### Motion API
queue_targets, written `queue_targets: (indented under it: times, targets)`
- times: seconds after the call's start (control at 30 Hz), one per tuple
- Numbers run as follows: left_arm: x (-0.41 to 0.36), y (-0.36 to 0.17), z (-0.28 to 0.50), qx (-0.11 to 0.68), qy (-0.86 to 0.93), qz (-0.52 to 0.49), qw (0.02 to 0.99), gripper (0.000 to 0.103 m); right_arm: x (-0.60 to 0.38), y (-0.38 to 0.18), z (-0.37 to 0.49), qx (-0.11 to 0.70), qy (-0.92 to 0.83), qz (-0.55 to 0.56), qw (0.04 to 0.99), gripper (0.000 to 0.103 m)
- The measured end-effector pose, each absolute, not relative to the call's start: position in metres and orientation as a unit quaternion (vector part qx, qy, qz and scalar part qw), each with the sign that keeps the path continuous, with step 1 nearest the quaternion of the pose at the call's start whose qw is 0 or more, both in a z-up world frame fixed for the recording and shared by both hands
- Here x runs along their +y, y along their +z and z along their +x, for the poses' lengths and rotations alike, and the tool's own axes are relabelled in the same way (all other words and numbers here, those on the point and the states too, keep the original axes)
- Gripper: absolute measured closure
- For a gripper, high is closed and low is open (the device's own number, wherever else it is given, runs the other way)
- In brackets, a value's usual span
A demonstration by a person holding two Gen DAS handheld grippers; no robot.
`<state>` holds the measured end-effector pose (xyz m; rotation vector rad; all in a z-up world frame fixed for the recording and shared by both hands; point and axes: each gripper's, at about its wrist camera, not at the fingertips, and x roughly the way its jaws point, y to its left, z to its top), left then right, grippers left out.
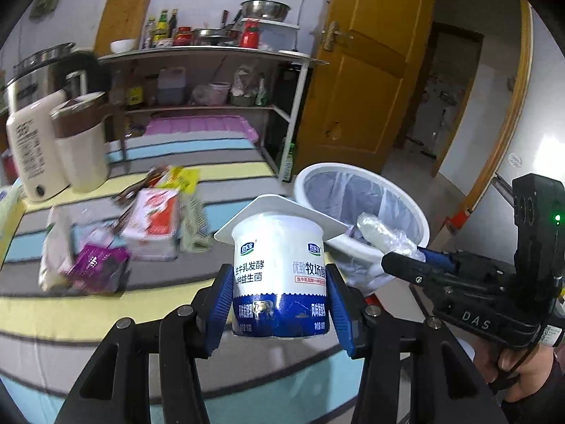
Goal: Collect trash
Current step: 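Carry yogurt cup and plastic bag over the bin and open both tools, then move both tools back over the table toward the remaining trash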
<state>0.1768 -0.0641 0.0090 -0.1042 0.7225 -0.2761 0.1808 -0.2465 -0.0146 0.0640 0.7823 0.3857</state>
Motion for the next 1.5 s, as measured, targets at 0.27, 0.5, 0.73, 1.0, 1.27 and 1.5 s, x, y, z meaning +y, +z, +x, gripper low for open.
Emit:
queue_targets:
  times: [0.27, 0.5, 0.73, 1.0, 1.27, 1.5]
  targets:
    - [-0.105, 0.010, 0.220, 0.355, -0.173, -0.040, 0.918, 0.052, -0.283, -0.015, 0.205, 0.381, 0.144, 0.042, 0.912, 0.070]
    - [-0.143, 0.006, 0.256, 0.363, -0.207, -0.031, 0.908, 0.052, -0.307, -0.019, 0.227, 0.388, 0.119, 0.046, 0.913, 0.070]
    - [-0.172, -0.004, 0.290, 0.383, -0.229, -0.033, 0.894, 0.051, -0.323, -0.030, 0.247, 0.401, 0.102, 0.046, 0.909, 0.070]
    - [-0.182, -0.012, 0.309, 0.391, -0.236, -0.039, 0.889, 0.050, -0.335, -0.037, 0.255, 0.403, 0.083, 0.050, 0.910, 0.067]
    - [-0.164, -0.011, 0.303, 0.391, -0.219, -0.057, 0.892, 0.049, -0.340, -0.030, 0.247, 0.390, 0.073, 0.056, 0.916, 0.065]
    - [-0.138, 0.000, 0.269, 0.373, -0.194, -0.063, 0.905, 0.049, -0.329, -0.018, 0.220, 0.374, 0.080, 0.067, 0.922, 0.065]
